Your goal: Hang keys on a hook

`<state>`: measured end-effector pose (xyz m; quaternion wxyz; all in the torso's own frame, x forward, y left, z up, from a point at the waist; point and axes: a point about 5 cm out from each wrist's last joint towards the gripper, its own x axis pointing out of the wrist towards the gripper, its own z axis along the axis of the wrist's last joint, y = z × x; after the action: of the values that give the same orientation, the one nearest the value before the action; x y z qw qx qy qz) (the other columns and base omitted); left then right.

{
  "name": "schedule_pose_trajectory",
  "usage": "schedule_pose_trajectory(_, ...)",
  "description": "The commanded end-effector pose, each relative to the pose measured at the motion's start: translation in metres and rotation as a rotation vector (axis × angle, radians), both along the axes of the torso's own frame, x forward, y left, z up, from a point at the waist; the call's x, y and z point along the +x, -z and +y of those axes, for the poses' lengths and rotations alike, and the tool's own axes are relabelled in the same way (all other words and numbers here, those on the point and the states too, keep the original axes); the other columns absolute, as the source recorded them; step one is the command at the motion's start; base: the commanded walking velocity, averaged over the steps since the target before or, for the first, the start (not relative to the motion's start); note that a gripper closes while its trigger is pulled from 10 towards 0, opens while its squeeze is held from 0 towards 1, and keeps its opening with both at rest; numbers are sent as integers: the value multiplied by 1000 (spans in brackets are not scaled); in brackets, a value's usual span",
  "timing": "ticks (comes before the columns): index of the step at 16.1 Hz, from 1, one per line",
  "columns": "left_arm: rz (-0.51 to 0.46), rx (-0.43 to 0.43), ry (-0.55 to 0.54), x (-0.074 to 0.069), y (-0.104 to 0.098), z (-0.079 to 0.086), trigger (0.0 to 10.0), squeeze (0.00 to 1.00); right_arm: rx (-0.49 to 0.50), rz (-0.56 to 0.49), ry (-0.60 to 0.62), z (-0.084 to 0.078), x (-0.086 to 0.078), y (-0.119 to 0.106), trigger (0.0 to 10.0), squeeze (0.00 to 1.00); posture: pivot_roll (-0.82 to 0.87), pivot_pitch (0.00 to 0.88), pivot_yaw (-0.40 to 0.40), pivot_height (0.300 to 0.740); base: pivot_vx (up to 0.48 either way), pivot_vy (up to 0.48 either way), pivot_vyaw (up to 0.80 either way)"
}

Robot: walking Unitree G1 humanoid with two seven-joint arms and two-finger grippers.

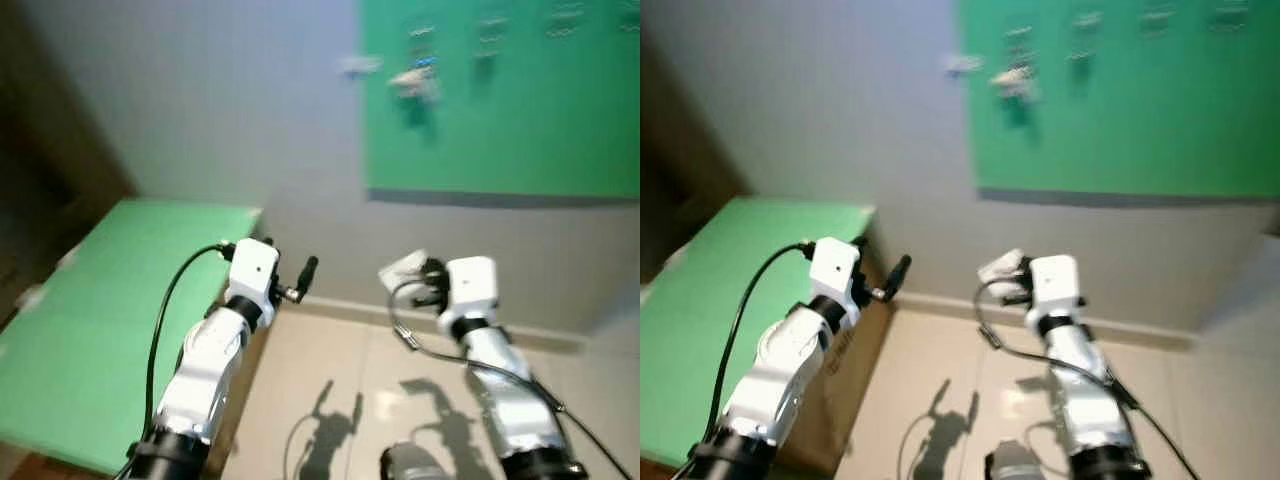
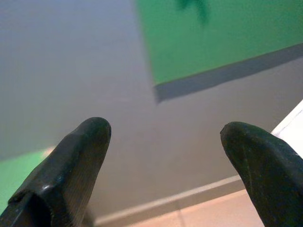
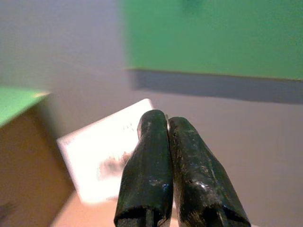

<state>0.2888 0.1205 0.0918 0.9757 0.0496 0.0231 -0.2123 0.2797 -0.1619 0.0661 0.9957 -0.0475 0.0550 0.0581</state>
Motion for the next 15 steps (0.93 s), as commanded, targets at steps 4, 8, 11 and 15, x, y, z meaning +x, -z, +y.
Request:
schedule_pose_trajectory(4,-11,29,-18,0,1,7,10000,0,-20,-29,-34,10,3,-4,0,0,-226,4,149,720,0,-294,0)
schedule_pose_trajectory(8,-72,-48,-143,-7,-1,28,10000,0,-25,-81,-1,3,-1,-10,0,0,-227,15,146,720,0,-458,0)
schedule_pose_trajectory(11,-54,-45,-195,-22,10,45,10000,0,-23,-88,70,-14,-8,-8,0,0,-222,20,145,720,0,-427,0)
schedule_pose_trajectory(15,-25,-62,-210,-26,17,50,10000,0,-10,-73,105,-21,-14,-2,0,0,-217,18,145,720,0,-455,0)
